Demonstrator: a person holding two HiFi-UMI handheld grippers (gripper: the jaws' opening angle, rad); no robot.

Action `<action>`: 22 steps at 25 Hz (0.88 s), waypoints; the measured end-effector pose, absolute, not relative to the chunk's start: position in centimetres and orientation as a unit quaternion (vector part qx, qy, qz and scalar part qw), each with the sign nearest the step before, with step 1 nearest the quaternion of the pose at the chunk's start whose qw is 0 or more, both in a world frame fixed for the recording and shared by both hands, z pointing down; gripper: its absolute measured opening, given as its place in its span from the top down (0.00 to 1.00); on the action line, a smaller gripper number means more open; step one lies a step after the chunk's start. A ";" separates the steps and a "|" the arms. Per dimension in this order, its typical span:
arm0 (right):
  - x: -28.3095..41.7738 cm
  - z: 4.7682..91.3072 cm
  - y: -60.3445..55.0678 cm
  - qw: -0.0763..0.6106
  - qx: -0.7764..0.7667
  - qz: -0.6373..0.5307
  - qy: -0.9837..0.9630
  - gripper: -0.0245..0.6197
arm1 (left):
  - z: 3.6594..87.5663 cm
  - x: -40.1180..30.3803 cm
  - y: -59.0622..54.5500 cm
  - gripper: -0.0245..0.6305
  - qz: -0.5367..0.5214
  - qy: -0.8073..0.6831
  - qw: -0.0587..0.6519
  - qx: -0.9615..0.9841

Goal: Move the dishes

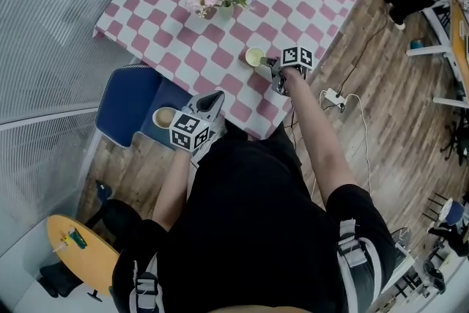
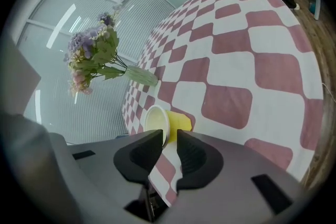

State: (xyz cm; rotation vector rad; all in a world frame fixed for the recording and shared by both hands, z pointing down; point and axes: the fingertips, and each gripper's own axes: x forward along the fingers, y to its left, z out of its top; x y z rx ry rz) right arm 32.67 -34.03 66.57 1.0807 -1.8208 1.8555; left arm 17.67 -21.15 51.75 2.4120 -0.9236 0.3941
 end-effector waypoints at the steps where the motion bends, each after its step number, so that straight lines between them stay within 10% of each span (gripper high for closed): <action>1: 32.6 66.6 -34.1 0.160 0.376 0.651 -0.639 0.80 | 51.8 17.8 -21.2 0.93 0.146 -0.341 0.261 0.891; 22: 35.3 60.6 -32.6 0.074 0.373 0.611 -0.694 0.49 | 51.2 17.7 -20.5 0.93 0.151 -0.355 0.262 0.885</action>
